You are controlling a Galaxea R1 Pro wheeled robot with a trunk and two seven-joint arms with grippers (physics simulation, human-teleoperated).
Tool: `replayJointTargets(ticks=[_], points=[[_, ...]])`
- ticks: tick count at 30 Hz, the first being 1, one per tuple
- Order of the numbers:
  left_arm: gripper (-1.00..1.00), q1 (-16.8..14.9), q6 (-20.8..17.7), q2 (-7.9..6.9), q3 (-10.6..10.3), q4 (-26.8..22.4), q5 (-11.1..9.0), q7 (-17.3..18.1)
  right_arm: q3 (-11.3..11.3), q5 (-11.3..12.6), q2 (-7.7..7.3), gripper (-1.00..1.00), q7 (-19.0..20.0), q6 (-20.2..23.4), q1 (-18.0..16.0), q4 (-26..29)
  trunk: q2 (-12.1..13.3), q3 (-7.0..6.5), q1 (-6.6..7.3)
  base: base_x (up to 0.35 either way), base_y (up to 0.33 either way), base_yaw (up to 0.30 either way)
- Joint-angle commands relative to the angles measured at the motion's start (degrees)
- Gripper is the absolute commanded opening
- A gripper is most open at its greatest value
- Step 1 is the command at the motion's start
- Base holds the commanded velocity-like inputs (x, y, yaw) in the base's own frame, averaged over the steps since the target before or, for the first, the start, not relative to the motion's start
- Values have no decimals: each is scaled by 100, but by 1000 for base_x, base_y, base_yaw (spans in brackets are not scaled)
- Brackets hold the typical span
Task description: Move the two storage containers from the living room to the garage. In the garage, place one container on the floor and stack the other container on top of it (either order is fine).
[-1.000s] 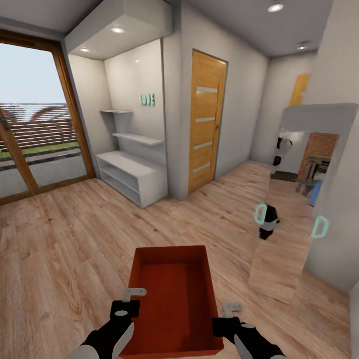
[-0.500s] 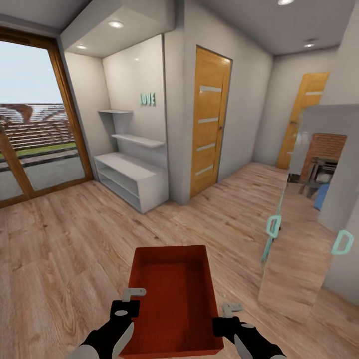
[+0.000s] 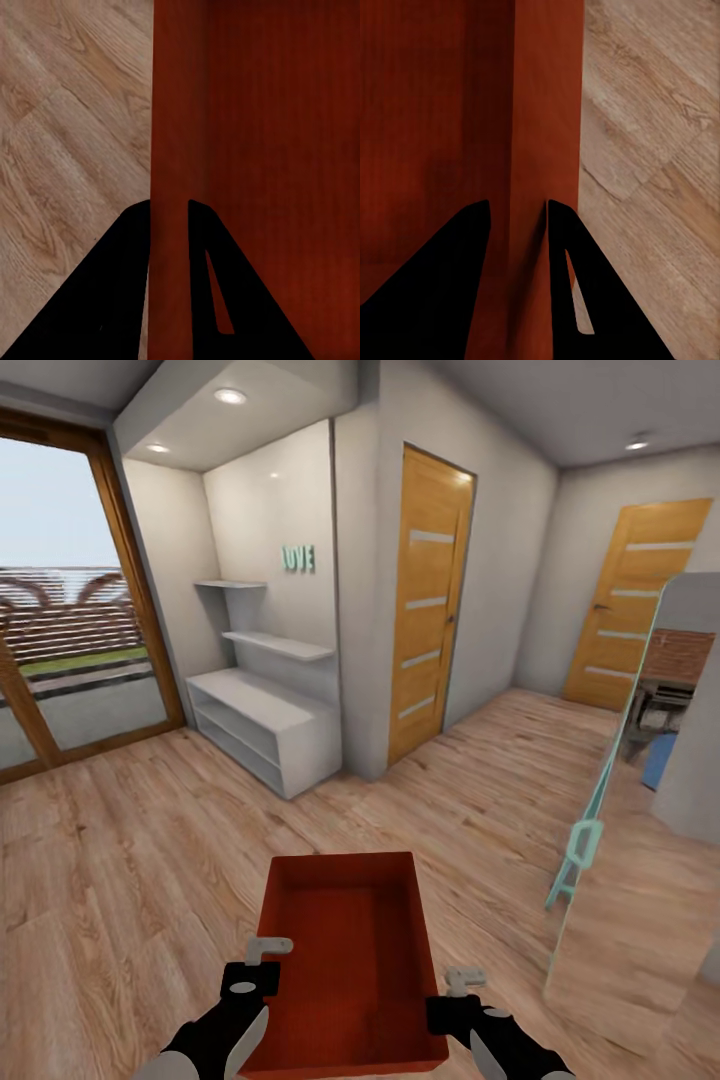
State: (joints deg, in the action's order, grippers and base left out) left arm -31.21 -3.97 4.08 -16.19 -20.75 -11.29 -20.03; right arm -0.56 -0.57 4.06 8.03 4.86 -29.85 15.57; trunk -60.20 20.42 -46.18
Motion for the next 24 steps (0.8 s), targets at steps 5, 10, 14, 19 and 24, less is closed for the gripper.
replayJointTargets(ticks=[5, 10, 14, 19, 24], points=[[-100, 1, -25, -9, -135, 10, -189, -54, -14, 13, -2, -100, 33, -90, -4, 231, -4, 7, -4, 341, 115, 0], [-100, 1, -16, -5, -150, 10, -189, -62, -14, 13, -2, -100, 39, -90, -4, 233, -4, -6, -4, 320, 79, -115], [-100, 1, -9, -5, -155, 10, -189, -63, -14, 15, -2, -100, 39, -90, -4, 230, -4, -30, -4, 110, 11, -207], [-100, 1, 3, -9, -156, 10, -189, -63, -14, 16, -2, -100, 35, -90, -4, 229, -4, -61, -4, 14, 1, -216], [-100, 1, 10, -5, -156, 10, -189, -63, -14, 13, -2, -100, 35, -90, -4, 231, -4, -86, -4, 1, 0, -171]])
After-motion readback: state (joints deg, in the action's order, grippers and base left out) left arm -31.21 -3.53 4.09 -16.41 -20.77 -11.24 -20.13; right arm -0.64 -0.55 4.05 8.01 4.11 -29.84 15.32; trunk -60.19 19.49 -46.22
